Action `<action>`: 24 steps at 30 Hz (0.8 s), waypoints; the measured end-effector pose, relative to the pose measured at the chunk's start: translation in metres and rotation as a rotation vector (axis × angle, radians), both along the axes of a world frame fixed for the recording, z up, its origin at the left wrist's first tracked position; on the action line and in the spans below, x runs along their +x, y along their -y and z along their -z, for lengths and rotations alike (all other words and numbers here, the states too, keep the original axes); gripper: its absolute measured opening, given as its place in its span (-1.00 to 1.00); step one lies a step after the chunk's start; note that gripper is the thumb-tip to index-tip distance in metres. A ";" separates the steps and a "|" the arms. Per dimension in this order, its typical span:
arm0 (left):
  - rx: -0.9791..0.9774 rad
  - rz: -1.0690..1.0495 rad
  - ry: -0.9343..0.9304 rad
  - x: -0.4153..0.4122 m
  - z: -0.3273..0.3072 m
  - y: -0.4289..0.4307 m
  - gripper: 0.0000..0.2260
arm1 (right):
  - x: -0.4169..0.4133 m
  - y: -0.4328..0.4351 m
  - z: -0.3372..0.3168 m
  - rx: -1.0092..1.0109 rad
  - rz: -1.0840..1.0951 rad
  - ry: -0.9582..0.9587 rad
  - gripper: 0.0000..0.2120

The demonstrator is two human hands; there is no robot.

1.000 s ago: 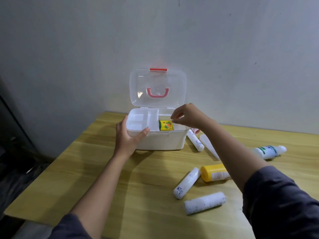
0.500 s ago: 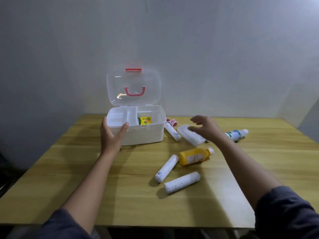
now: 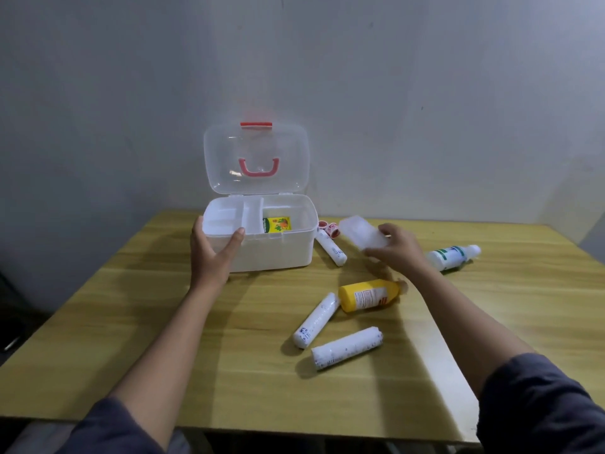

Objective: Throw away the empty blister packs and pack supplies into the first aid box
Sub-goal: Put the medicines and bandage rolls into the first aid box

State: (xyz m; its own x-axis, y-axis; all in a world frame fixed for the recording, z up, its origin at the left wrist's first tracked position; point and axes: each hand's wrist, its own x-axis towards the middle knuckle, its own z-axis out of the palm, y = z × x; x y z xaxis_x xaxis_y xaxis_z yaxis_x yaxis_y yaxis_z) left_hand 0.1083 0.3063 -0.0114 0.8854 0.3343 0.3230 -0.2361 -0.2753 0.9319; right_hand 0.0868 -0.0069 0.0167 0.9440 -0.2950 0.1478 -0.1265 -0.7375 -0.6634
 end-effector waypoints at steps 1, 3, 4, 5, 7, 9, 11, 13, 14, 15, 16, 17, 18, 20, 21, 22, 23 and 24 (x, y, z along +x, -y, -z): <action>0.001 0.001 -0.004 0.000 0.000 -0.001 -0.30 | 0.001 0.000 -0.005 0.065 -0.002 0.049 -0.38; -0.003 0.006 -0.005 0.001 0.001 -0.001 -0.30 | 0.002 -0.002 -0.018 0.135 -0.030 0.139 -0.35; -0.007 0.006 -0.004 0.001 0.001 -0.001 -0.30 | 0.004 -0.005 -0.025 0.149 -0.061 0.176 -0.35; -0.011 0.006 -0.008 0.001 0.001 -0.001 -0.30 | 0.006 -0.009 -0.032 0.165 -0.096 0.199 -0.35; -0.018 0.011 -0.011 0.002 0.002 -0.002 -0.29 | 0.012 -0.021 -0.046 0.193 -0.176 0.220 -0.36; -0.021 0.018 -0.017 0.002 0.003 -0.003 -0.28 | 0.018 -0.036 -0.056 0.186 -0.250 0.214 -0.38; -0.022 0.027 -0.026 0.002 0.003 -0.004 -0.27 | 0.027 -0.051 -0.063 0.121 -0.298 0.192 -0.37; -0.014 0.038 -0.026 0.001 0.003 -0.005 -0.27 | 0.035 -0.064 -0.066 0.058 -0.328 0.160 -0.32; -0.008 0.041 -0.027 0.001 0.002 -0.006 -0.27 | 0.039 -0.070 -0.066 0.025 -0.343 0.142 -0.28; -0.004 0.044 -0.031 0.001 0.002 -0.006 -0.28 | 0.043 -0.074 -0.067 -0.015 -0.357 0.126 -0.25; 0.001 0.045 -0.035 0.001 0.002 -0.007 -0.28 | 0.047 -0.078 -0.066 -0.060 -0.368 0.114 -0.23; 0.002 0.049 -0.038 0.001 0.001 -0.008 -0.28 | 0.051 -0.081 -0.066 -0.095 -0.376 0.108 -0.23; 0.003 0.054 -0.039 0.001 0.001 -0.008 -0.28 | 0.053 -0.083 -0.067 -0.117 -0.382 0.103 -0.24; 0.002 0.057 -0.040 0.000 -0.001 -0.008 -0.29 | 0.058 -0.087 -0.068 -0.147 -0.390 0.097 -0.27; 0.002 0.057 -0.040 0.000 -0.001 -0.009 -0.29 | 0.060 -0.088 -0.069 -0.165 -0.393 0.097 -0.29; 0.004 0.058 -0.041 0.000 -0.002 -0.009 -0.29 | 0.062 -0.089 -0.069 -0.183 -0.397 0.101 -0.32; 0.007 0.061 -0.043 -0.001 -0.002 -0.009 -0.30 | 0.063 -0.090 -0.070 -0.192 -0.405 0.112 -0.37; 0.011 0.065 -0.045 -0.001 -0.003 -0.009 -0.31 | 0.064 -0.092 -0.071 -0.187 -0.413 0.126 -0.43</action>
